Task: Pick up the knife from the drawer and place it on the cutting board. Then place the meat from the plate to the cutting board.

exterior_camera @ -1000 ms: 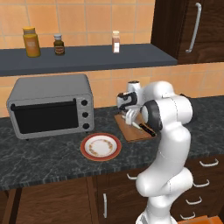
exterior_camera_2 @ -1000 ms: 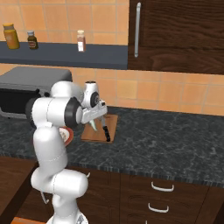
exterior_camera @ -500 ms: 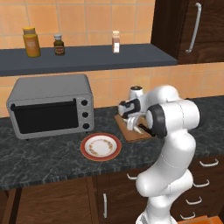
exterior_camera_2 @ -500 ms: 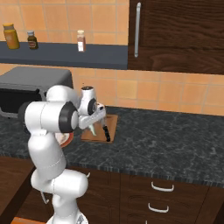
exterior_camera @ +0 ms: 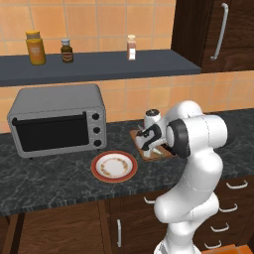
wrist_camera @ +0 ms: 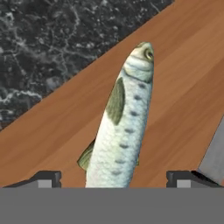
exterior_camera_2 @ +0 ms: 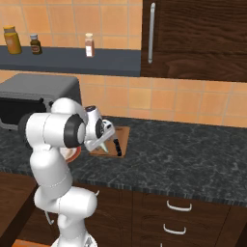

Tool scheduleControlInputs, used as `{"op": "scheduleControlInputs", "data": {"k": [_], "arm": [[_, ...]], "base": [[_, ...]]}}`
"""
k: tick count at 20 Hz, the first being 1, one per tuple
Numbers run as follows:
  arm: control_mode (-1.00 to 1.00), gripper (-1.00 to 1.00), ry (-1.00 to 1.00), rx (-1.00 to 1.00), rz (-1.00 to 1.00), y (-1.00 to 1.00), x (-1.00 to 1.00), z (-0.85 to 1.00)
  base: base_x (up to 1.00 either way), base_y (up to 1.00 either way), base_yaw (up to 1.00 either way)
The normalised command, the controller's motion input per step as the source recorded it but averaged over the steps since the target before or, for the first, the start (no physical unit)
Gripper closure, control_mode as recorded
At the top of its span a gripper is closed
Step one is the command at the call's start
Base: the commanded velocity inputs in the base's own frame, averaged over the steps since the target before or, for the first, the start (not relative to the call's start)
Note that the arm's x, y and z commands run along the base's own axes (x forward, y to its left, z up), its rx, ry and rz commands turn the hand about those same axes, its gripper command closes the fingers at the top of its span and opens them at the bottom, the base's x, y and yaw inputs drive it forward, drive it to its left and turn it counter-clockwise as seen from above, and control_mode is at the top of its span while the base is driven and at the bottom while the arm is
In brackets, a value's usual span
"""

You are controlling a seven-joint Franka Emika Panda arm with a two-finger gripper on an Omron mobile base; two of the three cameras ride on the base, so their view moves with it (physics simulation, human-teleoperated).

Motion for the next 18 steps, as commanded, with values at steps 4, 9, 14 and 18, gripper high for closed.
{"op": "scheduleControlInputs", "data": {"k": [4,9,14,18], "arm": [[-1.00,-1.00,0.00,0.00,0.00,0.00,-0.33,0.71],[-1.00,-1.00,0.00,0.06,0.00,-0.05,-0.69,0.69],[-1.00,-1.00,0.12,0.07,-0.05,-0.03,-0.60,0.89],[-1.00,-1.00,0.19,0.08,-0.07,0.00,-0.70,0.95]], "base": [[0.00,0.00,0.00],[0.00,0.00,0.00],[0.00,0.00,0.00],[0.00,0.00,0.00]]}}
